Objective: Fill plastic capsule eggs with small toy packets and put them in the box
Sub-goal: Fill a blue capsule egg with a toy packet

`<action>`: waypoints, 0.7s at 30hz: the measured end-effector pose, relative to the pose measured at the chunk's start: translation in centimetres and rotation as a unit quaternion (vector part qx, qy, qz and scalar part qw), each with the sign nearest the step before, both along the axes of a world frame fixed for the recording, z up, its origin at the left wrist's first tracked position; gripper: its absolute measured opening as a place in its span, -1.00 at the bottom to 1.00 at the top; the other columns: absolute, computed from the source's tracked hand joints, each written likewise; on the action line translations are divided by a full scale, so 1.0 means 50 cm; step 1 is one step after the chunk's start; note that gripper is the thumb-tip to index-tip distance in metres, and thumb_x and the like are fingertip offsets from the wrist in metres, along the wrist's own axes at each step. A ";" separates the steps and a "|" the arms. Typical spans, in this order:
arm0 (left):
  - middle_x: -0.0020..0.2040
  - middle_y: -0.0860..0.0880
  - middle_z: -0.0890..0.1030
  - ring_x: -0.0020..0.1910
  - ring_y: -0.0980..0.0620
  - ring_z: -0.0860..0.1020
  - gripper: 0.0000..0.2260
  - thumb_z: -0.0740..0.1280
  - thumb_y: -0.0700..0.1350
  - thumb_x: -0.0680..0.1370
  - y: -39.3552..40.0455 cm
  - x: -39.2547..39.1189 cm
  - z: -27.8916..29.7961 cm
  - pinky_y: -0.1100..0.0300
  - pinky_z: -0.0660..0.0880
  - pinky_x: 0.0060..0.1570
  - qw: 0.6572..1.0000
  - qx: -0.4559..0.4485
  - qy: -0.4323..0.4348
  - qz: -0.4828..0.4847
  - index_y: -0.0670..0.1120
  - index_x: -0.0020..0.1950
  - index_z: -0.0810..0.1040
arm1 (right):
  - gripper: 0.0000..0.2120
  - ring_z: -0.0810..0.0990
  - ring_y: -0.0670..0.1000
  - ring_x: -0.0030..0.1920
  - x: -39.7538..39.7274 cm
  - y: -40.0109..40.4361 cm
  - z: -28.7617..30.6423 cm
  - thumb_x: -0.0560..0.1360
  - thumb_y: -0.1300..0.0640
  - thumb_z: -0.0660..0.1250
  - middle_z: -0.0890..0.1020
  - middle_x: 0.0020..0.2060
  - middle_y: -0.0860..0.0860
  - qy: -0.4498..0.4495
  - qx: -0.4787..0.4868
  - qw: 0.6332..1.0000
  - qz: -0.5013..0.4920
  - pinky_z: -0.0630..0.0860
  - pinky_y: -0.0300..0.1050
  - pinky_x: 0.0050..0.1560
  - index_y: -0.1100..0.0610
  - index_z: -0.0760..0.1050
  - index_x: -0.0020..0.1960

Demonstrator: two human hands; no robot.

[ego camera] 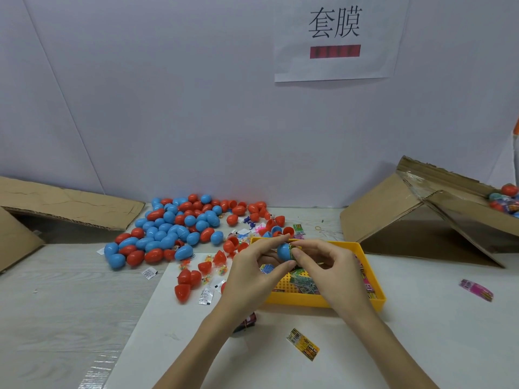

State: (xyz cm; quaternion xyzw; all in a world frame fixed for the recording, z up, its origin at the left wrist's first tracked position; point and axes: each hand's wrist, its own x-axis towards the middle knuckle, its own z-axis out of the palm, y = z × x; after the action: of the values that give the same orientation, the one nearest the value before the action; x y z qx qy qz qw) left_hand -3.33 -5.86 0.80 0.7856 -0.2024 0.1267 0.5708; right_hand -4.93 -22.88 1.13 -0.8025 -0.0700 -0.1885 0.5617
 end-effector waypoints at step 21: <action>0.35 0.08 0.56 0.37 0.06 0.48 -0.56 0.30 -0.21 0.65 -0.003 -0.003 -0.011 0.13 0.52 0.28 0.983 0.076 -0.170 -0.001 -0.03 0.53 0.41 | -0.81 0.74 0.12 0.10 -0.019 0.011 0.036 0.55 0.14 0.43 0.73 0.11 0.22 0.250 0.453 0.841 0.158 0.68 -0.16 -0.10 0.20 0.74 0.07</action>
State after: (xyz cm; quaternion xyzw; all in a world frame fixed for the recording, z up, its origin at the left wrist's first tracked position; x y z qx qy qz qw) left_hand -3.50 -6.03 0.25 0.7938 -0.3059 0.2418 0.4667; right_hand -5.88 -22.33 2.94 -0.4561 0.0402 0.0997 0.8834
